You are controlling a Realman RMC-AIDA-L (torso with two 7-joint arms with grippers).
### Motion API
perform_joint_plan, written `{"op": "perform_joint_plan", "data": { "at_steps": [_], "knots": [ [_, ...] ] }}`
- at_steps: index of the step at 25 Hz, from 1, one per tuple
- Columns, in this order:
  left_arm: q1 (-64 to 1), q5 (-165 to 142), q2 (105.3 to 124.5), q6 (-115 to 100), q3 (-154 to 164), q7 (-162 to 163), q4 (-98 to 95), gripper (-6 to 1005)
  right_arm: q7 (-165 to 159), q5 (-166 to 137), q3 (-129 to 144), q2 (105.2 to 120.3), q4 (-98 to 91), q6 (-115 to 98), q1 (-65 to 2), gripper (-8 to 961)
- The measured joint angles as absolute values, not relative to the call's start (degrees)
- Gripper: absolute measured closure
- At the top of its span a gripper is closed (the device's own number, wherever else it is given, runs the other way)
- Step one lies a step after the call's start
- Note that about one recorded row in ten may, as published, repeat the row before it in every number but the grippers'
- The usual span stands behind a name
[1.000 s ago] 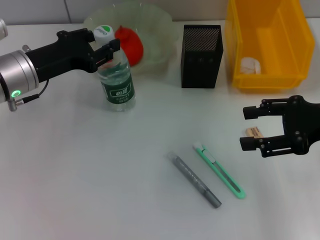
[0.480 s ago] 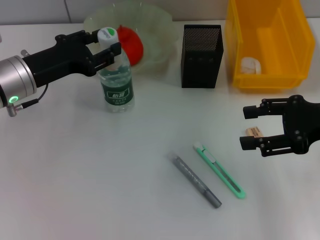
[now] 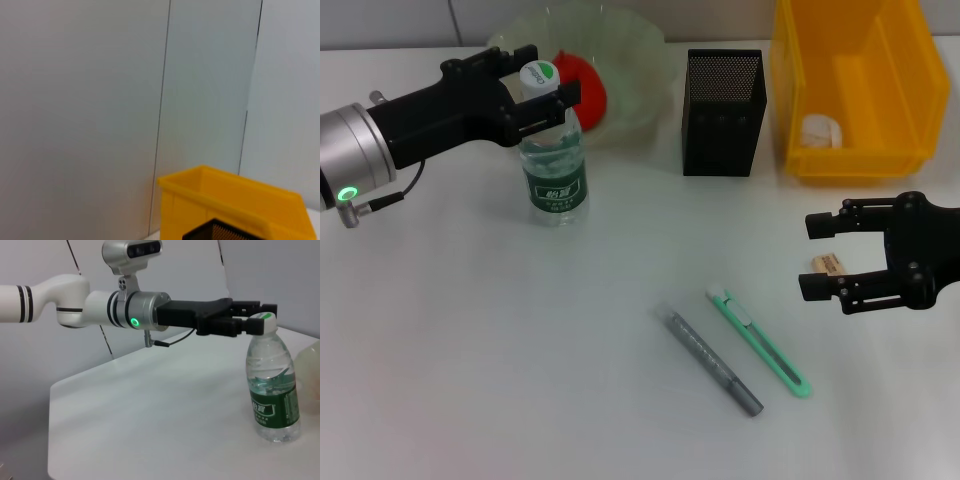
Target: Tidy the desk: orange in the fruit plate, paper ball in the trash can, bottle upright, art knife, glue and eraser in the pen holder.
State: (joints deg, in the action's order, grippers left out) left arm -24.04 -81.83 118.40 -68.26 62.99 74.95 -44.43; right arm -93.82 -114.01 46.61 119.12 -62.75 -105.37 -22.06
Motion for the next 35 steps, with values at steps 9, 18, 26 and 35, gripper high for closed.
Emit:
{"op": "perform_joint_plan", "data": {
  "at_steps": [9,18,26,35],
  "knots": [
    [-22.70,-80.79,117.25,-79.96,53.92,77.33,-44.63,163,-93.78,-114.01,46.94,119.09,-63.01,-105.38,-22.50,176],
    [-15.61,-82.76,113.41,-97.99,50.15,75.05,-43.96,160,-101.09,-115.87,47.50,119.17,-67.95,-105.48,-24.92,176],
    [-13.78,-90.10,112.33,-106.64,49.80,72.90,-42.05,163,-121.87,-125.79,57.76,119.13,-83.06,-105.04,-26.89,177],
    [-14.14,-94.84,112.96,-107.22,49.75,69.31,-40.61,165,-148.40,-143.42,77.08,119.37,-86.97,-102.05,-34.83,177]
  ]
}}
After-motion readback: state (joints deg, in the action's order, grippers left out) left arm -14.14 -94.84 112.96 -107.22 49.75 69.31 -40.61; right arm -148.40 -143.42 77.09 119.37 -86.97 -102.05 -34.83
